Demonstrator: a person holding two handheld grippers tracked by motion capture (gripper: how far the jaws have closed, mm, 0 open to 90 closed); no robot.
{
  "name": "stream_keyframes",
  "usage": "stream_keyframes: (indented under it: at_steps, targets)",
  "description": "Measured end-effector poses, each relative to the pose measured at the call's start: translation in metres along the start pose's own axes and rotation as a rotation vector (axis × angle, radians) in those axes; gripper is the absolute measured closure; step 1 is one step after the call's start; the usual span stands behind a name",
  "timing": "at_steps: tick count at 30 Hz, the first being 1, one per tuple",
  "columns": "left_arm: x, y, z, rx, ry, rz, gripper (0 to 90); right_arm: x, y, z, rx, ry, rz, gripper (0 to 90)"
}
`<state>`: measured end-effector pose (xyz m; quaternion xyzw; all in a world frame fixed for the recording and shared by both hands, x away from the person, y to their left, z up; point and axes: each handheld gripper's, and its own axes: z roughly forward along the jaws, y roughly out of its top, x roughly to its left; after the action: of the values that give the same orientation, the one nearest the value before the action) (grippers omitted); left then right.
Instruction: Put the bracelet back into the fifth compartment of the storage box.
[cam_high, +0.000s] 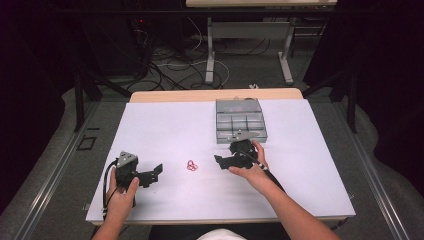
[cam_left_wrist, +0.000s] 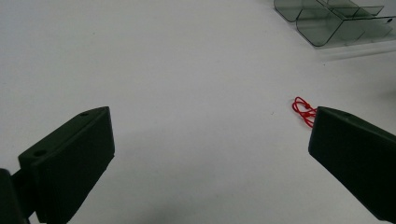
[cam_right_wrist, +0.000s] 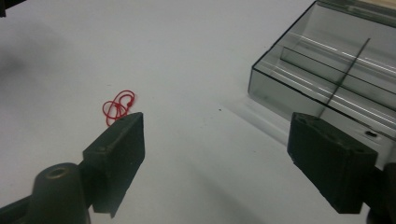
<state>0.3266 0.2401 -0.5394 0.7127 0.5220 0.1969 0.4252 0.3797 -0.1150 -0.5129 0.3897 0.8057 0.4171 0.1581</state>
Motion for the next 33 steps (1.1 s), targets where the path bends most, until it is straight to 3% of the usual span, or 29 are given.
stream_keyframes:
  at_steps: [7, 12, 17, 18, 24, 30, 32, 33]
  targets:
    - [-0.001, 0.000, 0.000, 0.002, 0.000, 0.008, 0.4, 0.008, 0.010, 0.011, 0.019, 0.054, 0.010, 30.1]
    - [-0.003, 0.001, 0.001, 0.011, -0.009, 0.012, 0.4, 0.015, 0.015, 0.018, 0.057, 0.067, 0.048, 35.1]
    - [-0.004, 0.001, 0.002, 0.016, -0.014, 0.019, 0.7, 0.019, 0.019, 0.024, 0.100, 0.078, 0.048, 37.4]
    - [-0.004, 0.001, 0.002, 0.018, -0.015, 0.018, 0.8, 0.021, 0.019, 0.027, 0.084, 0.076, 0.051, 37.9]
    - [-0.004, 0.001, 0.001, 0.027, -0.017, 0.025, 1.3, 0.026, 0.022, 0.037, 0.105, 0.093, 0.061, 41.5]
    - [-0.004, 0.001, 0.002, 0.023, -0.019, 0.024, 1.7, 0.031, 0.026, 0.045, 0.165, 0.118, 0.077, 46.1]
    - [-0.004, 0.001, 0.002, 0.025, -0.019, 0.026, 1.8, 0.032, 0.027, 0.049, 0.149, 0.129, 0.083, 49.0]
    - [-0.004, 0.001, 0.002, 0.026, -0.019, 0.027, 1.8, 0.035, 0.027, 0.050, 0.149, 0.137, 0.110, 50.3]
